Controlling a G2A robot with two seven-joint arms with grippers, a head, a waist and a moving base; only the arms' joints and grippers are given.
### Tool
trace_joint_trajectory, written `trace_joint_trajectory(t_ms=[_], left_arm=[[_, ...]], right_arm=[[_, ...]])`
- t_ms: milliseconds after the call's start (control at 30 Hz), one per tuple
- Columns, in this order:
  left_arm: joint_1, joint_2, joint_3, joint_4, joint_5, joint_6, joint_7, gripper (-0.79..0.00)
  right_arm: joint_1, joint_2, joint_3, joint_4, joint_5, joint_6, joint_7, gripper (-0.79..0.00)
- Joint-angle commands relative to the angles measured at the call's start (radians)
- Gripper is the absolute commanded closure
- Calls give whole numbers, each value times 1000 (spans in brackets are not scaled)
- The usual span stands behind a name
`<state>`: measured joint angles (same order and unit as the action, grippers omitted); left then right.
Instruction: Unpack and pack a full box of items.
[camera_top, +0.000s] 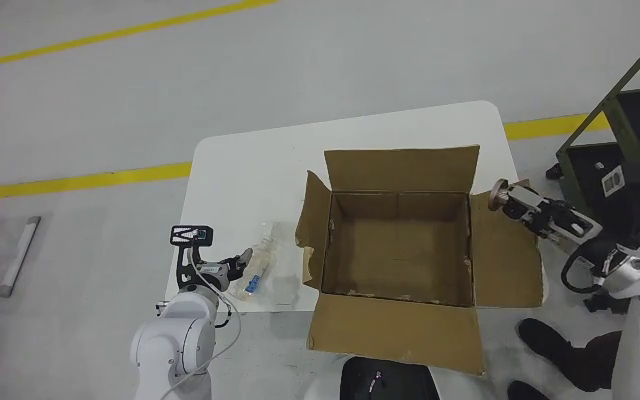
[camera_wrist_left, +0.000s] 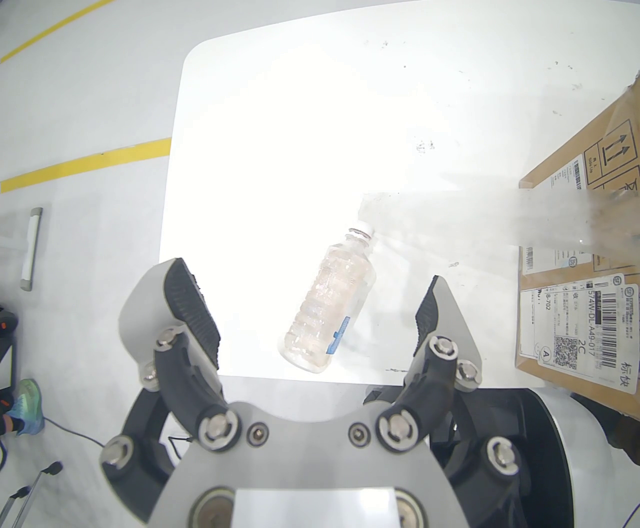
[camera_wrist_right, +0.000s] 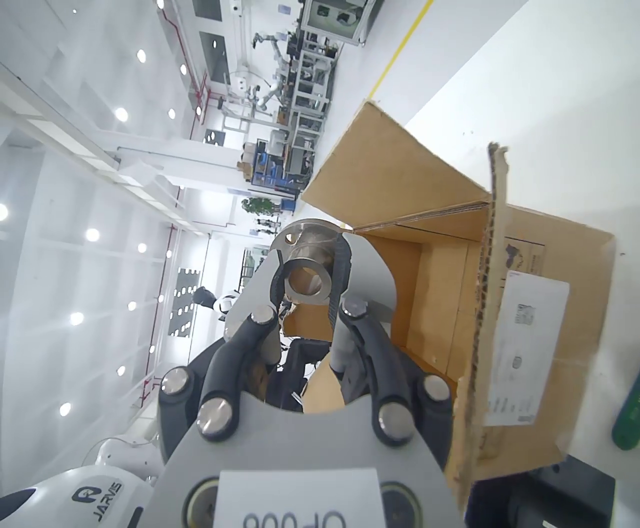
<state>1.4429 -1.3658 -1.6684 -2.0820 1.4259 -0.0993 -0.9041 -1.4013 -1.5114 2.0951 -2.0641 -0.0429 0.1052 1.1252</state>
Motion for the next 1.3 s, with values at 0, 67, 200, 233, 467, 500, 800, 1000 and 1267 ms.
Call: trace_joint_trajectory(t_ms=[0,67,200,233,467,500,800,1000,1267], left_arm=[[0,0,0,0,0,0,0,-785],[0,0,0,0,0,0,0,-785],[0,0,0,0,0,0,0,-785],[0,0,0,0,0,0,0,-785],[0,0,0,0,0,0,0,-785],[0,0,0,0,0,0,0,-785],[0,0,0,0,0,0,0,-785],[0,0,0,0,0,0,0,-785],[0,0,0,0,0,0,0,-785]], right_arm=[[-11,7,23,-18,-21,-5,-14,0],[-28,16,54,-39,-71,-5,-44,0],[-52,31,103,-79,-172,35,-111,0],[-59,36,107,-83,-206,46,-116,0],[-92,64,73,-107,-417,44,-113,0],[-99,66,65,-113,-434,44,-115,0],[-195,76,-4,-137,-642,47,-181,0],[-195,76,-4,-137,-642,47,-181,0],[-195,76,-4,-137,-642,47,-181,0]])
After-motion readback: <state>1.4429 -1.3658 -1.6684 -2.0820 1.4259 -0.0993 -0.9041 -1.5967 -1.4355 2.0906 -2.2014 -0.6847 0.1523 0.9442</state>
